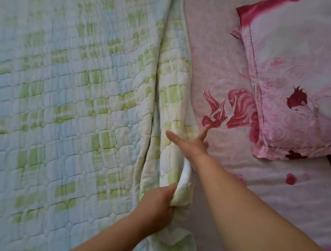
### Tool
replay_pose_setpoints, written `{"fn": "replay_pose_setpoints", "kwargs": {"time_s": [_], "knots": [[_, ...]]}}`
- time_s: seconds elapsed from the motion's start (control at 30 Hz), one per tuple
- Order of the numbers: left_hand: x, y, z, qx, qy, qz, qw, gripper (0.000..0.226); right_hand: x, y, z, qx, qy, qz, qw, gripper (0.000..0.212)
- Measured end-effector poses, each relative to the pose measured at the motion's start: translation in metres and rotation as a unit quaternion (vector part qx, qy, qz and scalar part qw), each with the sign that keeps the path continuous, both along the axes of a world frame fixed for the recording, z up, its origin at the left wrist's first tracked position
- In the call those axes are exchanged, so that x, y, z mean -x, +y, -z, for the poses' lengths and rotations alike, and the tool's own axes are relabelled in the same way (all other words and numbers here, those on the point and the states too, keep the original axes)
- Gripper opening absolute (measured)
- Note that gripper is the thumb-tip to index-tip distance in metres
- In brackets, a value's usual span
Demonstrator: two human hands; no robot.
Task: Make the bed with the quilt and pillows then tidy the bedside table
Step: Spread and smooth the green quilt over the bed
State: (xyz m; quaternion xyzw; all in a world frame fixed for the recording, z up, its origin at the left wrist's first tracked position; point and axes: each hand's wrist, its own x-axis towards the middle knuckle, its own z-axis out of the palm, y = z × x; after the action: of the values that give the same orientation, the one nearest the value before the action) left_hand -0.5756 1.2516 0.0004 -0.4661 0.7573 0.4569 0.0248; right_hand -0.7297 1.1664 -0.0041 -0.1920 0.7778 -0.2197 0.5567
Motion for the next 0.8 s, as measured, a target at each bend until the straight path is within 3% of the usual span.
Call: {"fn": "replay_pose_setpoints", "kwargs": {"time_s": [0.07,0.13,0.23,0.3,0.33,0.43,0.47,0.53,0.63,0.8], "knots": [[-0.002,0.001,-0.008,0.042,0.011,0.035,0.998,0.039,-0.012,-0.004,0.003,0.003,-0.001,-0.042,0.999,0.141],[-0.005,0.003,-0.017,0.069,0.007,0.045,0.997,0.044,-0.025,-0.009,0.005,0.010,-0.003,-0.064,0.998,0.127],[-0.014,0.006,-0.021,0.065,-0.028,-0.076,0.995,0.071,-0.033,-0.016,0.005,0.026,0.064,-0.047,0.997,0.068],[-0.027,-0.002,-0.016,0.013,-0.100,-0.186,0.977,0.096,-0.033,-0.018,0.000,0.050,0.082,-0.020,0.995,0.052],[-0.032,-0.008,-0.012,-0.022,-0.130,-0.206,0.970,0.091,-0.031,-0.017,-0.002,0.055,0.087,-0.015,0.995,0.053],[-0.043,-0.017,-0.012,-0.082,-0.136,-0.184,0.970,0.025,-0.029,-0.014,-0.009,0.086,0.125,-0.056,0.987,0.066],[-0.044,-0.017,-0.013,-0.076,-0.124,-0.170,0.975,0.019,-0.027,-0.013,-0.012,0.096,0.141,-0.076,0.982,0.072],[-0.043,-0.012,-0.013,-0.072,-0.076,-0.175,0.979,0.021,-0.025,-0.011,-0.016,0.103,0.198,-0.140,0.965,0.076],[-0.031,-0.003,-0.018,-0.073,-0.013,-0.194,0.978,0.028,-0.013,-0.007,-0.020,0.122,0.307,-0.244,0.912,0.066],[0.025,0.003,-0.043,-0.114,0.078,-0.147,0.979,0.059,0.038,-0.006,-0.034,0.114,0.380,-0.304,0.866,0.059]]}}
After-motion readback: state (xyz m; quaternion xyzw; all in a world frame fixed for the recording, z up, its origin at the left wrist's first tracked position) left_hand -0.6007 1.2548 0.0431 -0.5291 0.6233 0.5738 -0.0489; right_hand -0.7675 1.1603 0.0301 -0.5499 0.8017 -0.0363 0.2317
